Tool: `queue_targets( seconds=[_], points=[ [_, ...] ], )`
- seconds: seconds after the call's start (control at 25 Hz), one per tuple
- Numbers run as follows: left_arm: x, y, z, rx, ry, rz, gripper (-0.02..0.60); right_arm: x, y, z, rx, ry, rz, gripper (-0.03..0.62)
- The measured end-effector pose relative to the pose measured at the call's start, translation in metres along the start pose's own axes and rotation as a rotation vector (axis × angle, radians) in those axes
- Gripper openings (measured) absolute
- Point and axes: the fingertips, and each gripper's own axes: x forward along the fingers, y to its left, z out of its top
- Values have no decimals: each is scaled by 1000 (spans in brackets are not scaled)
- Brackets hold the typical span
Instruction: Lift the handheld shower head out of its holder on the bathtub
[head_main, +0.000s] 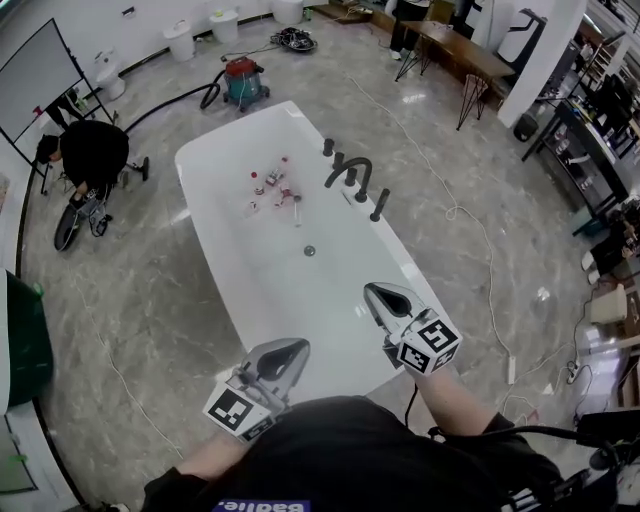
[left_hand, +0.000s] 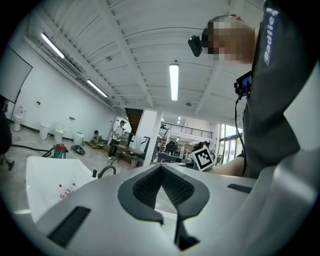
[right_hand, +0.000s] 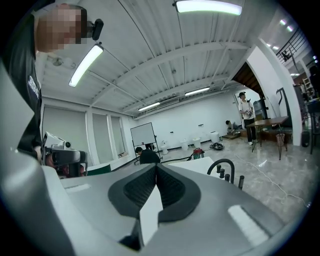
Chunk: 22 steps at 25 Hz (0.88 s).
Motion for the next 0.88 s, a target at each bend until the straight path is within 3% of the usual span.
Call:
queue_targets(
  seconds=[0.12, 0.52, 0.88],
  points=[
    [8, 6, 5, -5, -25, 10, 3, 11, -22, 4, -21, 5, -5, 5],
    [27, 19, -12, -23, 33, 40, 3, 31, -94, -11, -58, 65, -44, 12],
    [30, 26, -24, -41, 64, 54, 3, 51, -146, -41, -108, 179, -67, 72]
  ],
)
